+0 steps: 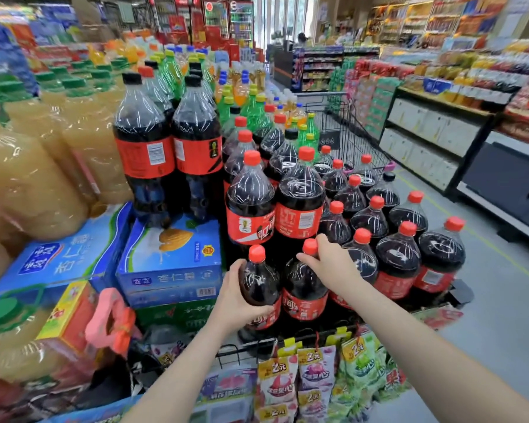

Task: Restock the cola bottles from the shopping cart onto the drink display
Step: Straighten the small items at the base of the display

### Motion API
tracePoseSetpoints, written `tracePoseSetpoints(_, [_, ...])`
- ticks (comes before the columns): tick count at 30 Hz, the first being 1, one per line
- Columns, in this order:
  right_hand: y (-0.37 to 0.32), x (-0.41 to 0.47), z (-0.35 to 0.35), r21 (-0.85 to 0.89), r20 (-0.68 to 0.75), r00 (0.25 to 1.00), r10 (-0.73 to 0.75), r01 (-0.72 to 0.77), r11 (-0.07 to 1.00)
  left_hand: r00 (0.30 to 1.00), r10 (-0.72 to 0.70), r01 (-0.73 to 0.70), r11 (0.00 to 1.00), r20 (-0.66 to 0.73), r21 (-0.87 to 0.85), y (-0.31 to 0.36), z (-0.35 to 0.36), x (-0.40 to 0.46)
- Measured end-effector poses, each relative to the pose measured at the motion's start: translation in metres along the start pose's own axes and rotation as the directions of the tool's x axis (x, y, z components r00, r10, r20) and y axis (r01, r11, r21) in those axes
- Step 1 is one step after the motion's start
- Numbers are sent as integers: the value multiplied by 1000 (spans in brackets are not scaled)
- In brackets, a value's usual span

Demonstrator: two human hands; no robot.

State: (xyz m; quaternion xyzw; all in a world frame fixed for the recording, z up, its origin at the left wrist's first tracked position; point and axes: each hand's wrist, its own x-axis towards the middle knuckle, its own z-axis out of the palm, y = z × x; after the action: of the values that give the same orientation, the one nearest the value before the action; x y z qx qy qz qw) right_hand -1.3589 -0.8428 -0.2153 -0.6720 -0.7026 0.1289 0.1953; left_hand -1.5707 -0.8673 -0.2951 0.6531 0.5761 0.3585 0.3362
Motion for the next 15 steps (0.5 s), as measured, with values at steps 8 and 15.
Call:
tracePoseSetpoints(8, [5, 1, 2, 17, -8, 1000, 30, -30, 999, 999, -18, 17, 999, 45, 32, 0, -2, 4])
tracePoseSetpoints(15, [10, -1, -21, 87, 178, 984, -7, -9, 996, 999, -34, 34, 996, -8, 79, 12, -4, -4])
